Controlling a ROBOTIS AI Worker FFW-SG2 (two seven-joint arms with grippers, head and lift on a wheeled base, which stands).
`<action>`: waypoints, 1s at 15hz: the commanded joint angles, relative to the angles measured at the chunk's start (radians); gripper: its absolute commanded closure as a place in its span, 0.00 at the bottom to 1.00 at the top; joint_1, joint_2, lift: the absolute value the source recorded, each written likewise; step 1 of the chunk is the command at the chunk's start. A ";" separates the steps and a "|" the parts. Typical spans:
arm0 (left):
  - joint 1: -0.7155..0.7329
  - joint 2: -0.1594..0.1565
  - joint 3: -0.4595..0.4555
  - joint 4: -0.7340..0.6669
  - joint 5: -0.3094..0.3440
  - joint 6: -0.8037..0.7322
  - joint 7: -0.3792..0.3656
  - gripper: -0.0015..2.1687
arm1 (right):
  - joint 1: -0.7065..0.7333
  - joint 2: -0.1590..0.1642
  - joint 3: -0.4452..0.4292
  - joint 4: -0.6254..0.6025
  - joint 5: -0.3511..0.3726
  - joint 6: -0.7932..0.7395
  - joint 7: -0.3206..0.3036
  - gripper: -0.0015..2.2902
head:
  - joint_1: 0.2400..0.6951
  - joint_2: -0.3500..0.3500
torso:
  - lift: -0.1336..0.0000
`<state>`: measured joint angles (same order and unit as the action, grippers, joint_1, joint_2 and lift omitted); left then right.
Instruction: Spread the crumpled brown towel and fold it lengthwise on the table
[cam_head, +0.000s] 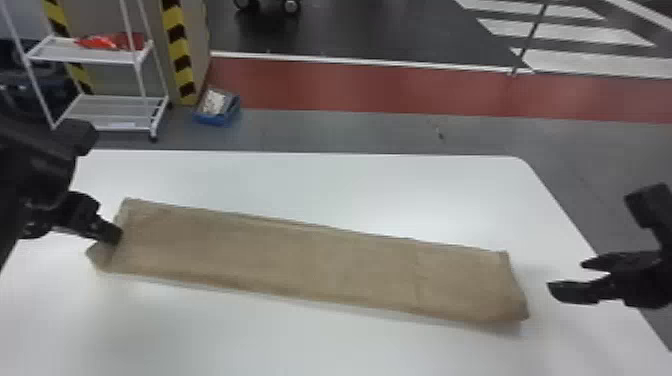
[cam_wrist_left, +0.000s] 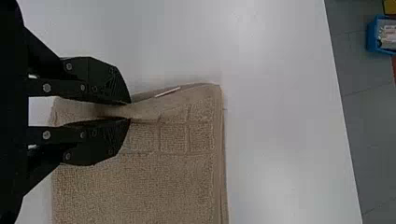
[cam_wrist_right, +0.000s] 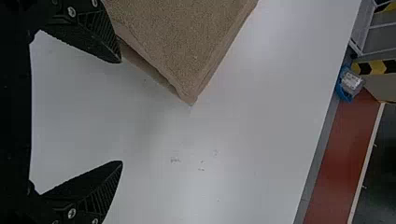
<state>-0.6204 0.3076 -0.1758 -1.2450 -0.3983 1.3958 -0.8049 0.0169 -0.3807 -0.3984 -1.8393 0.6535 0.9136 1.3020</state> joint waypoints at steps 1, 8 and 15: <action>0.013 0.022 -0.002 -0.040 -0.005 0.055 -0.034 0.64 | -0.003 -0.001 0.000 0.000 -0.002 0.000 -0.001 0.06 | 1.00 0.31 | 0.08; 0.153 0.093 0.055 -0.281 -0.016 0.175 -0.105 0.81 | -0.054 -0.001 0.023 0.029 0.000 0.000 -0.009 0.06 | 1.00 0.34 | 0.08; 0.281 0.104 0.082 -0.429 -0.054 0.175 -0.152 0.81 | -0.112 0.020 0.032 0.077 -0.018 0.015 -0.093 0.06 | 1.00 0.34 | 0.08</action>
<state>-0.3593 0.4113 -0.0964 -1.6540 -0.4438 1.5701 -0.9529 -0.0866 -0.3640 -0.3651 -1.7721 0.6372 0.9280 1.2115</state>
